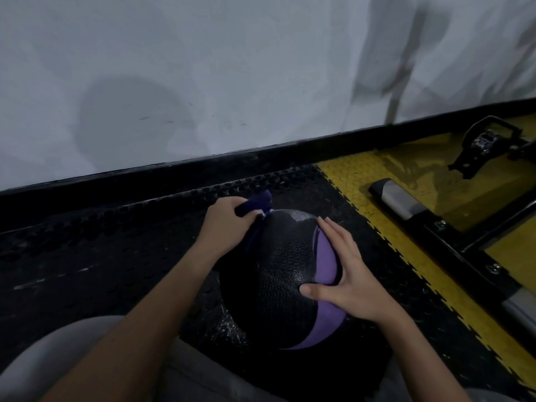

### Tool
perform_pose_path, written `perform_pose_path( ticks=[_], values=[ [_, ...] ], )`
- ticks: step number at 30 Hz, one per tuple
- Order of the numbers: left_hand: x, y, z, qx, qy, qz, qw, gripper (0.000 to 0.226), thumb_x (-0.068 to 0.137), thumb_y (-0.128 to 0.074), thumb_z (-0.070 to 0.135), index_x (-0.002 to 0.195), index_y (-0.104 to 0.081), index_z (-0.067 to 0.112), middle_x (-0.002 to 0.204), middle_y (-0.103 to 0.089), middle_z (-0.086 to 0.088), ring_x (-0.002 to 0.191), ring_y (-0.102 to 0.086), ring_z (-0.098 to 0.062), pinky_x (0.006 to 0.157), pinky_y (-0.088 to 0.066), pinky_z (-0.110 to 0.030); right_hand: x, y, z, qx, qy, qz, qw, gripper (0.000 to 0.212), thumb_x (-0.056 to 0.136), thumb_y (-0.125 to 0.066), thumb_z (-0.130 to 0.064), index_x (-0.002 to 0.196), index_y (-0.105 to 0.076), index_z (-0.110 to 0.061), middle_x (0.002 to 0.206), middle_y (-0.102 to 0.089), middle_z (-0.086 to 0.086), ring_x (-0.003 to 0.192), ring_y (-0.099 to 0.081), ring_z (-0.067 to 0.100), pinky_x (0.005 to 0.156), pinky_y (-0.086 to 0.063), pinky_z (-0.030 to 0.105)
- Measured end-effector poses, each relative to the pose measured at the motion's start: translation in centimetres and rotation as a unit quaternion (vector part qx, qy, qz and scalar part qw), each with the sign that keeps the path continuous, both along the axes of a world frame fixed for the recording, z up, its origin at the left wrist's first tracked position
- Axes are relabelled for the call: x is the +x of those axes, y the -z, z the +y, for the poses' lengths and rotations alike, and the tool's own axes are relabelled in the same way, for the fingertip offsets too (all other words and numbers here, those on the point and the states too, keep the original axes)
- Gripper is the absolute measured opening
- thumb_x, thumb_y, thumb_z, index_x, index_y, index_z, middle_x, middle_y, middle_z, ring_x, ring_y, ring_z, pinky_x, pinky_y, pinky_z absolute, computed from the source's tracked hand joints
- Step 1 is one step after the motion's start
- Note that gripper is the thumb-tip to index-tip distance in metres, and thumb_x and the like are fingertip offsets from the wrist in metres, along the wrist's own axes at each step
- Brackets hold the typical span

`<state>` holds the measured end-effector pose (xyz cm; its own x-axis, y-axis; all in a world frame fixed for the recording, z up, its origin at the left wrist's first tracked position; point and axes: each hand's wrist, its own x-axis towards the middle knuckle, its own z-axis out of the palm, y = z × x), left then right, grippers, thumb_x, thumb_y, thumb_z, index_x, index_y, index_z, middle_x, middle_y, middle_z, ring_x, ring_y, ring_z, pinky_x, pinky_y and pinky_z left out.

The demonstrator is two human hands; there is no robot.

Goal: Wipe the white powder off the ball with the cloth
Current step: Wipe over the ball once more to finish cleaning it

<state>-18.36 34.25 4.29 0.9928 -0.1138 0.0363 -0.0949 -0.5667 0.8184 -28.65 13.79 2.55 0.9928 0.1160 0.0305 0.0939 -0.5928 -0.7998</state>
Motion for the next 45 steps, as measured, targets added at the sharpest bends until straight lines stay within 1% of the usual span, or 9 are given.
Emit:
perform_pose_path(
  ticks=[7,11,15,18,21,32,36,41,45],
  values=[
    [-2.2,-0.9,-0.9,0.080,0.039,-0.055,0.994,0.004,0.084,-0.064,0.034,0.084,-0.063,0.030,0.079,-0.061,0.012,0.079,-0.057,-0.007,0.071,-0.041,-0.023,0.0,-0.7,-3.9,-0.002,-0.002,0.013,1.000,0.107,0.041,-0.074,-0.075,0.136,-0.029,-0.055,0.141,-0.012,-0.025,0.130,-0.016,-0.013,0.103,-0.025,0.016],
    [-2.3,-0.9,-0.7,0.069,0.036,-0.057,0.995,0.008,0.085,-0.064,0.032,0.090,-0.066,0.025,0.081,-0.059,0.014,0.080,-0.055,-0.005,0.071,-0.036,-0.018,-0.7,-1.5,-4.4,-0.025,0.050,-0.026,0.998,0.071,0.063,-0.077,-0.058,0.126,-0.045,-0.047,0.139,-0.028,-0.017,0.123,-0.022,-0.021,0.089,-0.024,-0.004],
    [-2.7,-0.8,-0.6,0.052,0.020,-0.057,0.997,0.012,0.085,-0.064,0.031,0.093,-0.067,0.022,0.083,-0.060,0.013,0.081,-0.056,-0.005,0.070,-0.035,-0.017,-1.3,-2.0,-1.9,-0.114,0.121,-0.116,0.979,0.031,0.086,-0.063,-0.022,0.116,-0.063,-0.029,0.127,-0.048,-0.009,0.121,-0.045,0.005,0.099,-0.034,0.019],
    [-3.5,-0.7,-1.4,0.023,-0.003,-0.056,0.998,0.013,0.085,-0.064,0.031,0.095,-0.067,0.022,0.086,-0.064,0.010,0.081,-0.058,-0.006,0.070,-0.040,-0.019,-0.9,-1.4,3.0,-0.153,0.190,-0.083,0.966,0.046,0.095,-0.049,-0.024,0.139,-0.042,-0.011,0.147,-0.034,0.006,0.139,-0.027,0.023,0.112,-0.019,0.030],
    [-3.9,-0.5,-1.8,0.013,0.017,-0.066,0.998,0.016,0.085,-0.065,0.031,0.097,-0.067,0.021,0.091,-0.065,0.009,0.085,-0.058,-0.006,0.075,-0.041,-0.018,0.4,-0.6,5.0,-0.148,0.236,-0.022,0.960,0.060,0.098,-0.033,-0.042,0.149,-0.014,-0.016,0.158,-0.004,0.006,0.144,0.004,0.019,0.115,0.003,0.034],
    [-0.9,0.3,-1.9,0.025,0.014,-0.065,0.997,0.016,0.088,-0.061,0.022,0.101,-0.068,0.015,0.095,-0.065,0.002,0.093,-0.056,-0.017,0.077,-0.041,-0.027,2.5,0.0,1.2,-0.158,0.199,-0.109,0.961,0.064,0.088,-0.026,-0.056,0.142,-0.038,-0.022,0.150,-0.032,-0.001,0.139,-0.024,0.016,0.114,-0.021,0.041],
    [-1.2,0.1,-1.7,-0.016,0.010,-0.049,0.999,0.015,0.087,-0.064,0.019,0.100,-0.069,0.015,0.094,-0.066,0.003,0.084,-0.055,-0.008,0.068,-0.037,-0.011,2.4,0.3,1.4,-0.171,0.192,-0.126,0.958,0.072,0.085,-0.018,-0.063,0.141,-0.039,-0.022,0.148,-0.034,-0.001,0.138,-0.026,0.016,0.113,-0.022,0.042],
    [-3.9,-0.5,-2.6,0.009,0.125,-0.138,0.982,0.020,0.080,-0.071,0.018,0.100,-0.071,0.017,0.095,-0.064,0.007,0.096,-0.048,-0.010,0.081,-0.030,-0.013,3.1,0.2,0.0,-0.128,0.183,-0.107,0.969,0.059,0.087,-0.030,-0.054,0.138,-0.042,-0.027,0.148,-0.036,-0.003,0.140,-0.024,0.014,0.113,-0.018,0.048],
    [-2.4,-0.3,-2.6,-0.008,0.074,-0.104,0.992,0.018,0.083,-0.068,0.019,0.101,-0.071,0.017,0.089,-0.060,0.012,0.092,-0.052,-0.007,0.079,-0.033,-0.015,2.9,0.1,-0.8,-0.066,0.189,-0.112,0.973,0.055,0.085,-0.039,-0.050,0.133,-0.048,-0.026,0.144,-0.042,-0.006,0.135,-0.033,0.013,0.110,-0.027,0.045]
  ],
)
